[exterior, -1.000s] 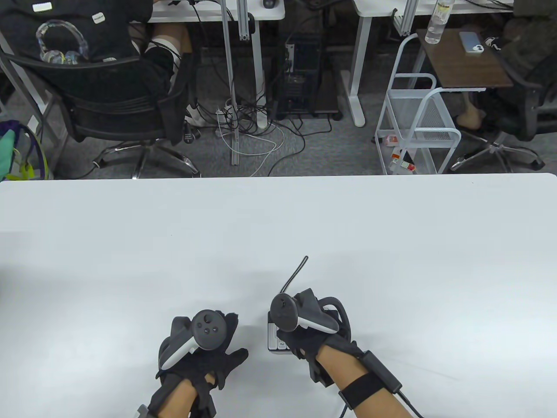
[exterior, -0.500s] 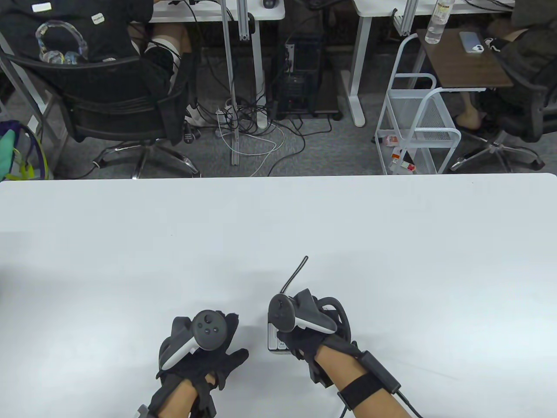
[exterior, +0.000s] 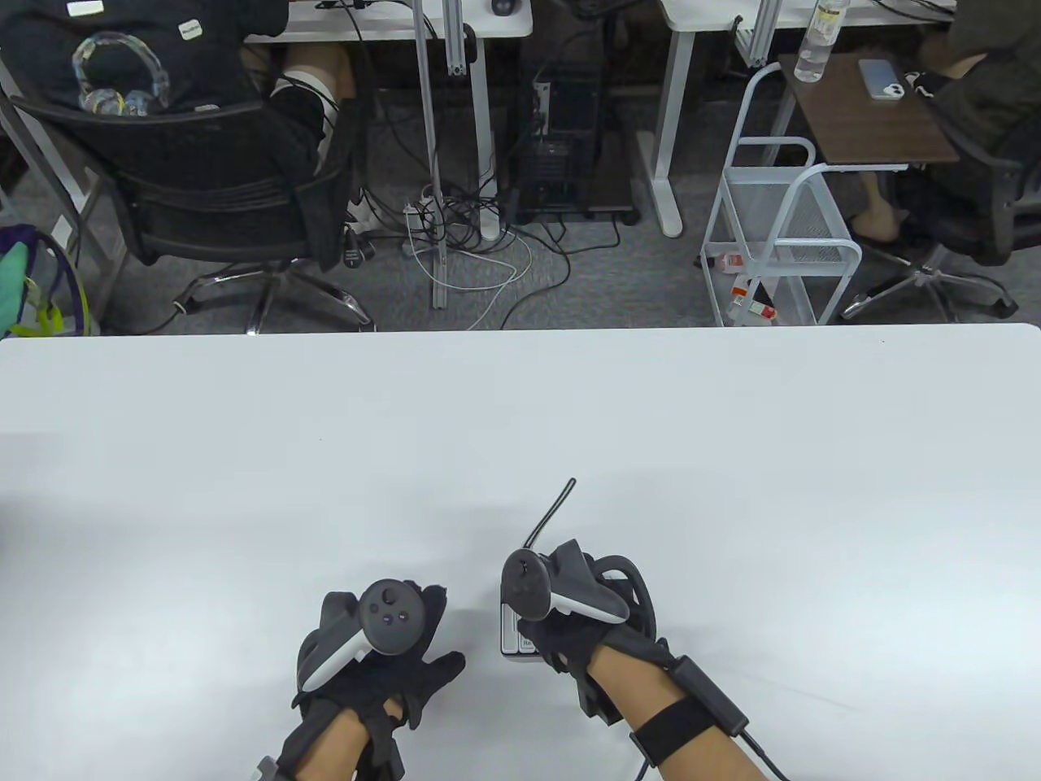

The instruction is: Press Re-Fa-La on toy piano

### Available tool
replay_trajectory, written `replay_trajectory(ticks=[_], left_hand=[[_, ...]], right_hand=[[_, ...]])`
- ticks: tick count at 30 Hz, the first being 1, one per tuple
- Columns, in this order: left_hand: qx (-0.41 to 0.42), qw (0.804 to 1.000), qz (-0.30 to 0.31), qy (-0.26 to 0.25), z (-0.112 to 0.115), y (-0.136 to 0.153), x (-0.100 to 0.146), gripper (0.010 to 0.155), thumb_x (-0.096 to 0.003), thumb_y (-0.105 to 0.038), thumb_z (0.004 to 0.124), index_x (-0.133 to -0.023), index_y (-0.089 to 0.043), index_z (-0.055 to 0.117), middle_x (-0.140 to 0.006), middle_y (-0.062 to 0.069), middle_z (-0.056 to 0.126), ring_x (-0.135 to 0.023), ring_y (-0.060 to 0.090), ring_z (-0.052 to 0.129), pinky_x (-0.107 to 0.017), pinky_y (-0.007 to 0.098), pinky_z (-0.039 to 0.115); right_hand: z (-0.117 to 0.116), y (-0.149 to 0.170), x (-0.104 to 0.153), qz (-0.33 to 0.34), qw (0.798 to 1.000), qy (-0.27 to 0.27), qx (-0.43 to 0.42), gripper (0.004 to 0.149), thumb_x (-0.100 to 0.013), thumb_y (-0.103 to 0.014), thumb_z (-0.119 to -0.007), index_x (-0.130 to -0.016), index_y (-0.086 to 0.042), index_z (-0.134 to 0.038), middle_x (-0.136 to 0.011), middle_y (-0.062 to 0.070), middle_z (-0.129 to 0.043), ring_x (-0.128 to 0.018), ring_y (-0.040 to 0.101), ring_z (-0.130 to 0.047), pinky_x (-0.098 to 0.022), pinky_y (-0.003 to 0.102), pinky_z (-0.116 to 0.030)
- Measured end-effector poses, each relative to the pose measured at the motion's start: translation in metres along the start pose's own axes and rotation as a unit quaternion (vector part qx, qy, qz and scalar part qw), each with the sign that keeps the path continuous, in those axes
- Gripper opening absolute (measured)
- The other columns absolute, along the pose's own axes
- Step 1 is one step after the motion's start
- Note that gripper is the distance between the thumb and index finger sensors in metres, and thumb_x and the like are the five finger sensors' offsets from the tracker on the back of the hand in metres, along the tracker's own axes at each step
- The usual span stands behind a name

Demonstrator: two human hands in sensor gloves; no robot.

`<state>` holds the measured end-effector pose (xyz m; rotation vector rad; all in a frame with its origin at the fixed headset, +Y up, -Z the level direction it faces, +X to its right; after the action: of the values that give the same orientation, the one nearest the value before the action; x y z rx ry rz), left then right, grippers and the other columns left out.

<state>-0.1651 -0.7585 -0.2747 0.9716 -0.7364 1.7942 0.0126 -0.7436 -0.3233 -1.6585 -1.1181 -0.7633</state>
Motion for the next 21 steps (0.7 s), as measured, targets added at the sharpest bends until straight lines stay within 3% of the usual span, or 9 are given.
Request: replay_trajectory(ticks=[21], left_hand=[[-0.001,1.000,0.001,0.004,0.0007,-0.0007,-0.0007,0.085,-0.0469,-0.064,0.066,-0.111,-0.027,0.022,-0.119,0.010,0.022,-0.109,0.045,0.025,-0.074,0.067,0.033]], right_hand=[[-0.0004,0.0015,0.0001,-0.007,1.000,-0.014,-0.002,0.060,-0.044,-0.035,-0.079,-0.098,-0.021,-0.056,-0.108,0.010,-0.050,-0.102,0.046,-0.050,-0.072,0.064,-0.043]])
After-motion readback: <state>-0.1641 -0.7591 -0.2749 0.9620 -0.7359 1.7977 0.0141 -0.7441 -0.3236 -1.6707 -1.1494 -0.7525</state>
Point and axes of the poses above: the tracker on the back of each hand, its own y axis roughly to the little-finger side, its own x axis roughly from the fingertips to the wrist, z = x × y, the point moved 3 cm from there along -x, roughly from the wrist to the fingertips
